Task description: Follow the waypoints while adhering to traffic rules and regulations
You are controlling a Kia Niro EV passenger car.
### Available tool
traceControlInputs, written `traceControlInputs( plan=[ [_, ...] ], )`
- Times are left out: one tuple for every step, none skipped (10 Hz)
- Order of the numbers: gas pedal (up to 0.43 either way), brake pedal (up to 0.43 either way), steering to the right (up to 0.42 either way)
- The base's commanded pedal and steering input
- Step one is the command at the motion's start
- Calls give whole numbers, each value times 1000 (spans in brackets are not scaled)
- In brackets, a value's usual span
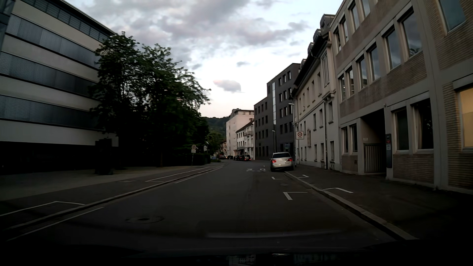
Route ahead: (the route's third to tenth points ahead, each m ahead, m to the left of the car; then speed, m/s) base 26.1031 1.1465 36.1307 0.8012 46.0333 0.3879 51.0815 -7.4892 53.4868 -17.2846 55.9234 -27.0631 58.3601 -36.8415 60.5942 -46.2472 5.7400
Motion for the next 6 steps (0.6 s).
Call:
traceControlInputs(
  plan=[
    [197,0,38],
    [197,0,24],
    [197,0,21],
    [197,0,14],
    [197,0,3],
    [189,0,-3]
  ],
)
